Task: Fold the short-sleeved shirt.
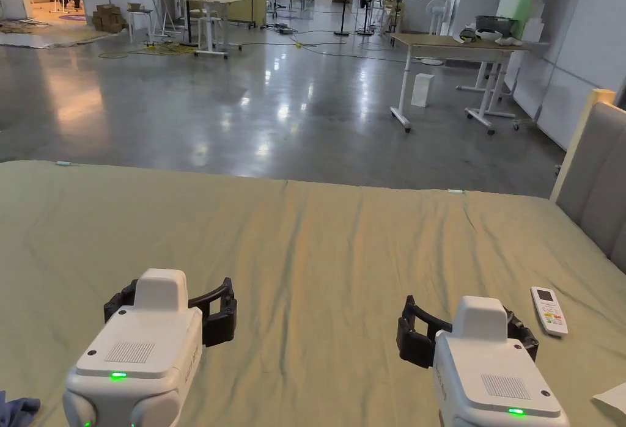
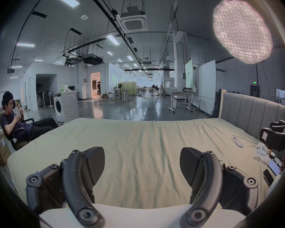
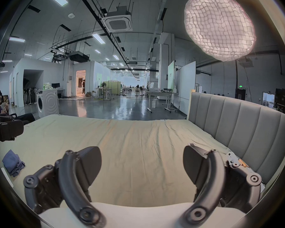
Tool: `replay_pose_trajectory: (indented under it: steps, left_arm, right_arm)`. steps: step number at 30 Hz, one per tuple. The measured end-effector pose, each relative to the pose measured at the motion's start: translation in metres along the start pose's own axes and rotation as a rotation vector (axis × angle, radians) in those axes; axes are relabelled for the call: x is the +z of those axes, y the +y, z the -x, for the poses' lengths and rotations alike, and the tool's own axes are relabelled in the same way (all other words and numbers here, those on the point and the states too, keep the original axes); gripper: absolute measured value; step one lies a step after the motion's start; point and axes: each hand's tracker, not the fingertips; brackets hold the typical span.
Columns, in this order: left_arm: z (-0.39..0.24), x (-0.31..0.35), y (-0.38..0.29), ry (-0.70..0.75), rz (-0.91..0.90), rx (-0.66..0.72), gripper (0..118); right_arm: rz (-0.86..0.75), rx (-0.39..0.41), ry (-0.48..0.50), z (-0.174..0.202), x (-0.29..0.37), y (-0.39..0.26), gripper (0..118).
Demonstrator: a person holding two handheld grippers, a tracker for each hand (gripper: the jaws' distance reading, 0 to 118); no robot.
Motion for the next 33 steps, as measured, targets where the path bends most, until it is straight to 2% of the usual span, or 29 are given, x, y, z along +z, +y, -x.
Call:
replay_pose_trajectory:
  steps: [3,9,11,15,20,24,27,33]
  left_arm:
    - [0.008,-0.003,-0.001,-0.003,0.002,0.021,102]
    - [0.013,-0.004,-0.002,-0.018,0.005,0.034,106]
    - [0.013,-0.007,-0.002,-0.011,0.006,0.023,108]
    - [0.016,-0.009,-0.004,-0.016,0.008,0.018,107]
    - [0.021,-0.012,-0.007,-0.028,0.005,0.065,107]
    - [0.024,-0.012,-0.006,-0.03,-0.017,0.106,108]
    - [0.025,-0.011,-0.004,-0.029,-0.032,0.123,108]
    - [0.023,-0.013,-0.007,-0.002,-0.057,0.067,108]
  right_arm:
    - [0.009,-0.005,0.001,-0.001,-0.001,0.0,115]
    - [0.005,-0.022,0.05,-0.003,-0.005,0.004,118]
    - [0.029,-0.076,0.098,-0.004,-0.009,0.003,118]
    - [0.041,-0.105,0.067,-0.001,-0.009,0.005,118]
    - [0.045,-0.088,0.05,0.003,-0.01,0.006,118]
    - [0.055,-0.134,0.062,0.002,-0.011,0.011,118]
    - [0.102,-0.14,0.029,0.004,-0.015,0.017,118]
    - [0.158,-0.144,0.011,0.008,-0.017,0.024,118]
